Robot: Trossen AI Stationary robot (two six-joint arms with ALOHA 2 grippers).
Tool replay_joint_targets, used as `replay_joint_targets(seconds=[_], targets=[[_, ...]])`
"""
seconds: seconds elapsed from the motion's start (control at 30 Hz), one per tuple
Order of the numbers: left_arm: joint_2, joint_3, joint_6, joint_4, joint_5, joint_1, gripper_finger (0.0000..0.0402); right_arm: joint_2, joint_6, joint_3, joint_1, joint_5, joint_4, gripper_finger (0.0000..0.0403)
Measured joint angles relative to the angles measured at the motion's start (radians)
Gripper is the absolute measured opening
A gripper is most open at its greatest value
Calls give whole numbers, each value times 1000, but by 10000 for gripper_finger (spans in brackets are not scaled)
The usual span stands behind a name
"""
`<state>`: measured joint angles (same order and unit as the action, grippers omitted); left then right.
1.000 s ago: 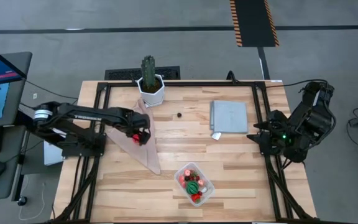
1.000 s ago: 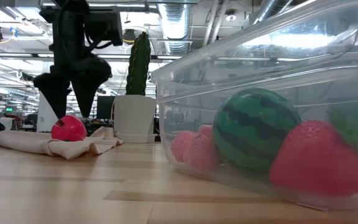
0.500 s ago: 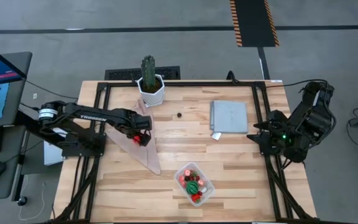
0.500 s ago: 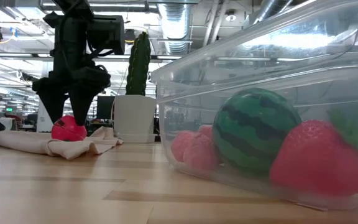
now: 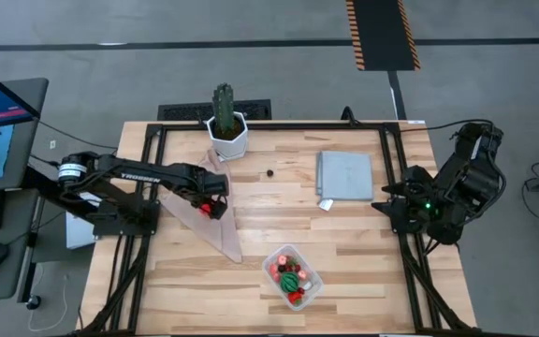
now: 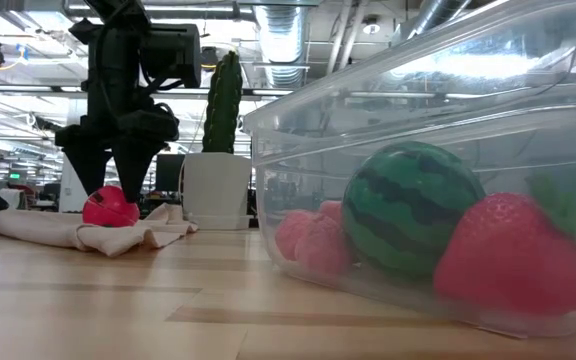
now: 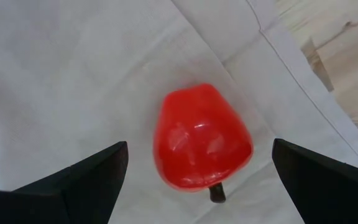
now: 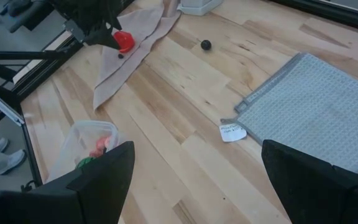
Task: Pick and placing Produce into tupperware
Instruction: Put the apple into the transparent bin
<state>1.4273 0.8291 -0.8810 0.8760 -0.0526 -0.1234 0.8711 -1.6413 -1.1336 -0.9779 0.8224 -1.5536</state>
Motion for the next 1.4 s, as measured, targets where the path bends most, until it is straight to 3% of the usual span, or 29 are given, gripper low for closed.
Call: replay_joint_targets(seconds=[0.93, 1.4], targets=[[11, -27, 0, -50, -5, 0, 387, 0, 0, 0, 0, 0, 0, 372], [48, -32, 6, -67, 42, 0, 384, 0, 0, 0, 0, -4, 8, 372]])
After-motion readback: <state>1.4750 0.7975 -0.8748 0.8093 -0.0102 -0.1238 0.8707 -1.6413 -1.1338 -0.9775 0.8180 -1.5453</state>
